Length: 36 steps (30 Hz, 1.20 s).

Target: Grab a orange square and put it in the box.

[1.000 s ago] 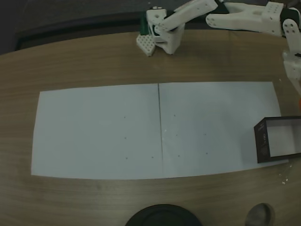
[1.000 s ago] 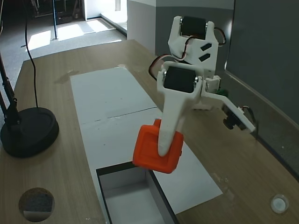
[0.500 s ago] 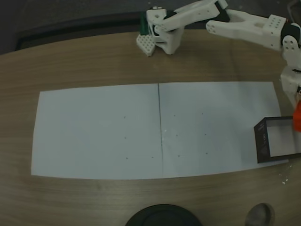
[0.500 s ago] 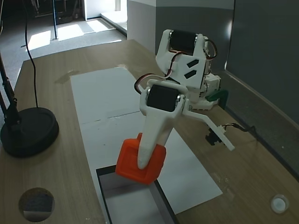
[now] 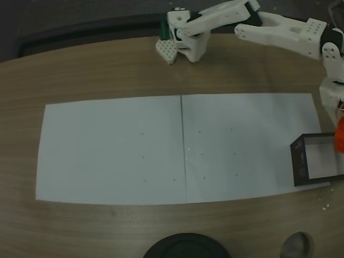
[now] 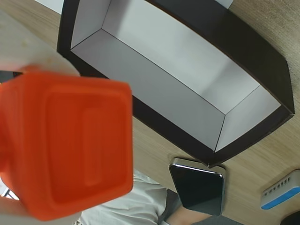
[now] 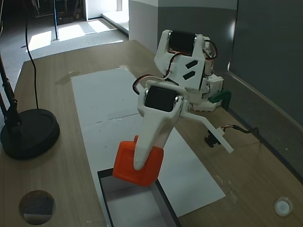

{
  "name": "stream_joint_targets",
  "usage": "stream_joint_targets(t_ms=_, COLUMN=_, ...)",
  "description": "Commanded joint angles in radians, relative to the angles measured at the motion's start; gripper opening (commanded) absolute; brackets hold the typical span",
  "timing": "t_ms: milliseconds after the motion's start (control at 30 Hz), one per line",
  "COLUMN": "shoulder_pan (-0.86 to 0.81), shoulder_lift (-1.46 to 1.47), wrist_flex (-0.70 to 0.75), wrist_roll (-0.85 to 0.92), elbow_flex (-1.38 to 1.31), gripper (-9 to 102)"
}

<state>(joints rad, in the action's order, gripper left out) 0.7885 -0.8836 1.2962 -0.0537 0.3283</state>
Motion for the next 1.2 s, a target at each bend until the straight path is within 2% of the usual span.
stream_joint_targets(t_ms=0, shoulder_pan=0.011, shoulder_lift=-0.034, wrist_flex=-0.002, wrist_roll=-0.006, elbow_flex=-0.066, gripper=26)
stream_joint_targets(t_ms=367, shoulder_pan=-0.014, shoulder_lift=-0.049, wrist_flex=0.015, wrist_roll=0.003, elbow_flex=-0.067, gripper=25)
stream_joint_targets(t_ms=567, shoulder_pan=-0.160, shoulder_lift=-0.158, wrist_flex=0.258, wrist_roll=0.012, elbow_flex=-0.173, gripper=-1)
stream_joint_targets(t_ms=667, shoulder_pan=-0.245, shoulder_lift=-0.276, wrist_flex=0.440, wrist_roll=0.015, elbow_flex=-0.253, gripper=0)
stream_joint_targets(t_ms=767, shoulder_pan=-0.351, shoulder_lift=-0.454, wrist_flex=0.446, wrist_roll=-0.034, elbow_flex=-0.255, gripper=0)
stream_joint_targets(t_ms=900, shoulder_pan=-0.457, shoulder_lift=-0.752, wrist_flex=0.445, wrist_roll=-0.035, elbow_flex=-0.107, gripper=0)
stream_joint_targets(t_ms=1167, shoulder_pan=-0.666, shoulder_lift=-1.443, wrist_flex=0.426, wrist_roll=-0.032, elbow_flex=0.541, gripper=0)
